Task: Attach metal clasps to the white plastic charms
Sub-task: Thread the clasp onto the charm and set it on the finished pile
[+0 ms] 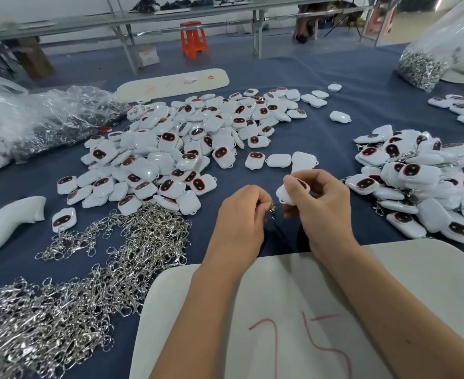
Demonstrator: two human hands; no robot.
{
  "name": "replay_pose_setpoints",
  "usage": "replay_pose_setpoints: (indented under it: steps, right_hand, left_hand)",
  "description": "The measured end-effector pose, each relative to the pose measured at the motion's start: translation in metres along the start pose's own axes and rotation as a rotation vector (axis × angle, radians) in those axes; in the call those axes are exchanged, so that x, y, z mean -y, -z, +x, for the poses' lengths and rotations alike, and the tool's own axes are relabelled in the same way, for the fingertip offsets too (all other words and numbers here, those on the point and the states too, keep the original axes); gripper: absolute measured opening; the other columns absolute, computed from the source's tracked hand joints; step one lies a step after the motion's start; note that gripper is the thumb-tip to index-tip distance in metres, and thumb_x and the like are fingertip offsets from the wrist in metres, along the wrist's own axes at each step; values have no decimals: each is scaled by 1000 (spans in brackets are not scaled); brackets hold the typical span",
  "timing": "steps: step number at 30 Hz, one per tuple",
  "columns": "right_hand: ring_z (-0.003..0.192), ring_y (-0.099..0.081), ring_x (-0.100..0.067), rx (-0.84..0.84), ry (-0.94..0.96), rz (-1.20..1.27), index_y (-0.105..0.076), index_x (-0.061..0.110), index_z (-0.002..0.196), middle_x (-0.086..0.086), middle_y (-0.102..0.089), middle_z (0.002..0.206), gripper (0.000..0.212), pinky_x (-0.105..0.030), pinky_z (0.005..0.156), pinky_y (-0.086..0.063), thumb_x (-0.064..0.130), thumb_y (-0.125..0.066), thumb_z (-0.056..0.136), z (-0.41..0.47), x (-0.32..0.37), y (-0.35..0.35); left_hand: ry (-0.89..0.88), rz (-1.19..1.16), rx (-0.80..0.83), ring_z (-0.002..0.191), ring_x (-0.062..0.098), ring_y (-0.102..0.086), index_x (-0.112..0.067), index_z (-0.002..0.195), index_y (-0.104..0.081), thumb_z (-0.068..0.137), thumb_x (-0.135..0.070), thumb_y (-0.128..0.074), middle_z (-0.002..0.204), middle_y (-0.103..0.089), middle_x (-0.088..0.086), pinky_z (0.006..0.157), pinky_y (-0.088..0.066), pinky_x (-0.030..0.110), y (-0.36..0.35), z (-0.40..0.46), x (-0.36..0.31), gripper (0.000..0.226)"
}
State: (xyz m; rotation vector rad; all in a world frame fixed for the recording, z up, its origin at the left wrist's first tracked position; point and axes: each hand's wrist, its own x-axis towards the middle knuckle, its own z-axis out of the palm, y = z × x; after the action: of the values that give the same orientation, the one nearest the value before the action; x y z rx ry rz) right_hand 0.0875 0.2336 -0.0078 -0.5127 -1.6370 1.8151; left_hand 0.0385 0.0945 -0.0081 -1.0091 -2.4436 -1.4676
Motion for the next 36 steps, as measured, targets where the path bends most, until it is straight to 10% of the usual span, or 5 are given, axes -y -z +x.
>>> replay_pose_setpoints:
  steps: [16, 20, 26, 36]
  right_hand:
    - [59, -66, -10, -153, 173, -288, -65, 14, 88, 5, -68, 75, 20, -22, 50, -54, 19, -84, 85, -4, -4, -1]
    - [69, -68, -10, -164, 209, -401, -64, 16, 87, 10, -68, 76, 20, -34, 71, -57, 21, -84, 83, -7, -4, -3]
    - [61, -73, -28, -241, 163, -311, -62, 14, 90, -1, -69, 77, 20, -40, 47, -60, 20, -80, 85, -7, 0, -1]
    - [67, -70, -29, -219, 161, -374, -64, 15, 89, 2, -70, 76, 20, -52, 66, -60, 22, -82, 84, -9, 2, -4]
  left_hand:
    - [0, 33, 45, 77, 16, -54, -15, 84, -58, 95, -1, -55, 81, -59, -6, 70, -46, 37, -5, -1, -5, 17]
    - [11, 19, 14, 78, 18, -55, -13, 83, -58, 95, 0, -55, 81, -60, -4, 71, -46, 39, -4, 0, -6, 17]
    - [9, 55, 68, 78, 18, -54, -13, 84, -57, 94, 1, -53, 81, -59, -5, 72, -46, 40, -7, 0, -8, 18]
    - [6, 77, 67, 78, 16, -53, -13, 85, -58, 95, 0, -53, 84, -59, -5, 73, -47, 41, -9, 0, -7, 18]
